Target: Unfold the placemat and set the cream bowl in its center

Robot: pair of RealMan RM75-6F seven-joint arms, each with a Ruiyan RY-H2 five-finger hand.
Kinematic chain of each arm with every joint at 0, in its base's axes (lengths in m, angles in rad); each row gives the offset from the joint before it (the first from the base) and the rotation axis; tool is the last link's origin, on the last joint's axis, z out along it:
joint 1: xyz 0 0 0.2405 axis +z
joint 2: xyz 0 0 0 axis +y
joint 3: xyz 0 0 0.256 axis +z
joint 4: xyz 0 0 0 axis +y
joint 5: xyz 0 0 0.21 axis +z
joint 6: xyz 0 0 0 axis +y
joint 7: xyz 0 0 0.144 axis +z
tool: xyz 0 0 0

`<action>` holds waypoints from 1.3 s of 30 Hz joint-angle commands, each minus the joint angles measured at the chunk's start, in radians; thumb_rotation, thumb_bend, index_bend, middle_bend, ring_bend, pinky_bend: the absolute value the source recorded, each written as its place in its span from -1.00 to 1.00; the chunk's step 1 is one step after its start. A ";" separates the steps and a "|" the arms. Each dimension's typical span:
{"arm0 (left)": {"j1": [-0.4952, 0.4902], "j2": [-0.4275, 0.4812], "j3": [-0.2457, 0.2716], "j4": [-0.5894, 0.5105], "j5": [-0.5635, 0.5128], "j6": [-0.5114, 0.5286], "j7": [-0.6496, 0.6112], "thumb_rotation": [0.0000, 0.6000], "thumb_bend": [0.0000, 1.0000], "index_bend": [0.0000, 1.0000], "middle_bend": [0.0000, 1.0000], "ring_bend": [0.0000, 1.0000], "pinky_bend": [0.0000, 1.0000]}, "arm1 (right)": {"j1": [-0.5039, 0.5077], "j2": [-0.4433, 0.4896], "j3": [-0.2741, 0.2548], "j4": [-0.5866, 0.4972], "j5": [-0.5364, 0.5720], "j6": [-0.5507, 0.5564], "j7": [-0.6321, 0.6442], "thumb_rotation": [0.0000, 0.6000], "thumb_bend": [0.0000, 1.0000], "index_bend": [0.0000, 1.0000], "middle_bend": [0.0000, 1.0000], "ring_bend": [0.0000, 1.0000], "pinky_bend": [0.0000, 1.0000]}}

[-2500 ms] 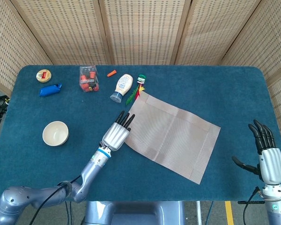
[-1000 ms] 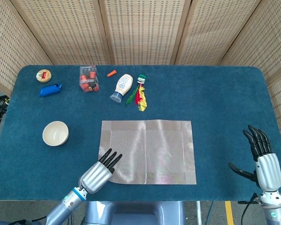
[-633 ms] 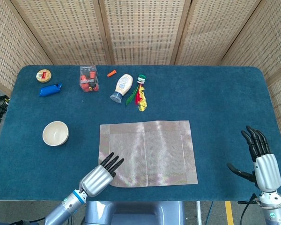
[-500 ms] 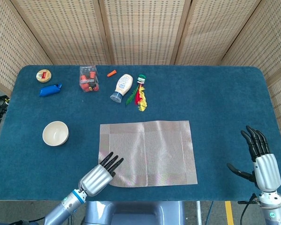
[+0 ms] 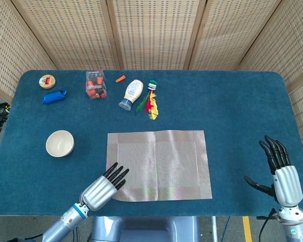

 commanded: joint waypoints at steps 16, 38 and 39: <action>0.127 0.234 -0.038 -0.020 0.087 0.276 -0.324 1.00 -0.52 -0.64 -1.00 -1.00 -1.00 | 0.001 -0.011 -0.019 -0.010 -0.036 -0.002 -0.052 1.00 -0.56 -0.85 -1.00 -1.00 -1.00; 0.201 0.178 -0.144 0.466 -0.157 0.175 -0.663 1.00 -0.52 -0.40 -1.00 -1.00 -1.00 | 0.006 -0.027 -0.041 -0.018 -0.060 -0.024 -0.110 1.00 -0.56 -0.85 -1.00 -1.00 -1.00; 0.201 0.171 -0.147 0.479 -0.161 0.169 -0.672 1.00 -0.52 -0.39 -1.00 -1.00 -1.00 | 0.006 -0.027 -0.042 -0.019 -0.061 -0.025 -0.111 1.00 -0.56 -0.85 -1.00 -1.00 -1.00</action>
